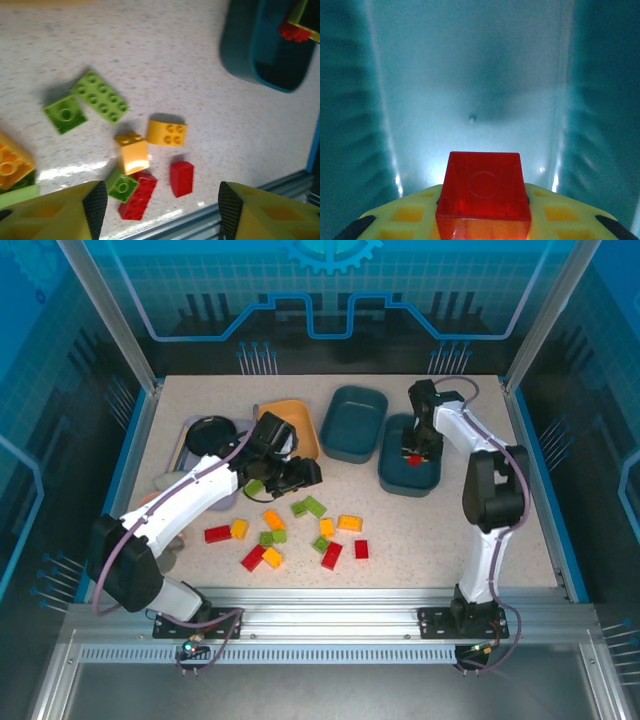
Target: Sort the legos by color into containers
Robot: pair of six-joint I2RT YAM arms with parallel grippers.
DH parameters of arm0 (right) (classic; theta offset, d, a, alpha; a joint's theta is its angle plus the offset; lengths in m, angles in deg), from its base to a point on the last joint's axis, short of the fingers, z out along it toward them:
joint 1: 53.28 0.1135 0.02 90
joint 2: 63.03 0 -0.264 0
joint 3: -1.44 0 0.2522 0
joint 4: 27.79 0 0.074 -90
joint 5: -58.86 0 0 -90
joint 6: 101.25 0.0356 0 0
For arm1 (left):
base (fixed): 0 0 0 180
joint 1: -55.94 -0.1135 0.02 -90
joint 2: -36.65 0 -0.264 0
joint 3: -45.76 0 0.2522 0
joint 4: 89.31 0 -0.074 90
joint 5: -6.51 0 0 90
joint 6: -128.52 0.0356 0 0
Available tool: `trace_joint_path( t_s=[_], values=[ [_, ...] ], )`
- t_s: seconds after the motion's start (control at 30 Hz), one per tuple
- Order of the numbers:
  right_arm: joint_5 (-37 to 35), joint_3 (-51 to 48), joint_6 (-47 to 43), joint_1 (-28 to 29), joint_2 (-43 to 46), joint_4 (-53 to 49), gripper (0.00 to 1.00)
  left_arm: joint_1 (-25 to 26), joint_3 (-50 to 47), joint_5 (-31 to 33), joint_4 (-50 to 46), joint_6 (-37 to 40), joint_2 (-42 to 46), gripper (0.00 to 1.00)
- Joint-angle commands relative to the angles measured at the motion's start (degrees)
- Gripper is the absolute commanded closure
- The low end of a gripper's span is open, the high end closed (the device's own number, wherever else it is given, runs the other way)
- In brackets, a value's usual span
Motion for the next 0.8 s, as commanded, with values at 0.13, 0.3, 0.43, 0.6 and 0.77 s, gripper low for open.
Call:
trace_joint_path(
  t_s=[0.13, 0.3, 0.43, 0.6, 0.77],
  values=[
    [1.57, 4.15, -1.59, -0.81, -2.96, -3.26, 0.44, -3.85, -6.24, 7.07, -10.66, -8.83, 1.19, 0.37],
    [0.56, 1.5, -4.01, 1.77, 5.3, -1.07, 0.36, -6.64, -9.75, 6.74, -10.83, -12.61, -1.92, 0.37],
    [4.57, -7.31, -7.23, 7.53, 17.01, 6.05, 0.32, -8.53, -12.04, 4.98, -6.63, -15.39, -5.68, 0.36],
    [13.66, -17.71, -8.69, 16.14, 25.87, 13.02, 0.3, -10.15, -12.09, 4.36, -3.12, -16.91, -11.21, 0.35],
    [16.76, -22.17, -6.38, 21.55, 29.16, 14.61, 0.3, -10.79, -11.57, 4.35, -0.86, -17.07, -14.22, 0.36]
  ],
)
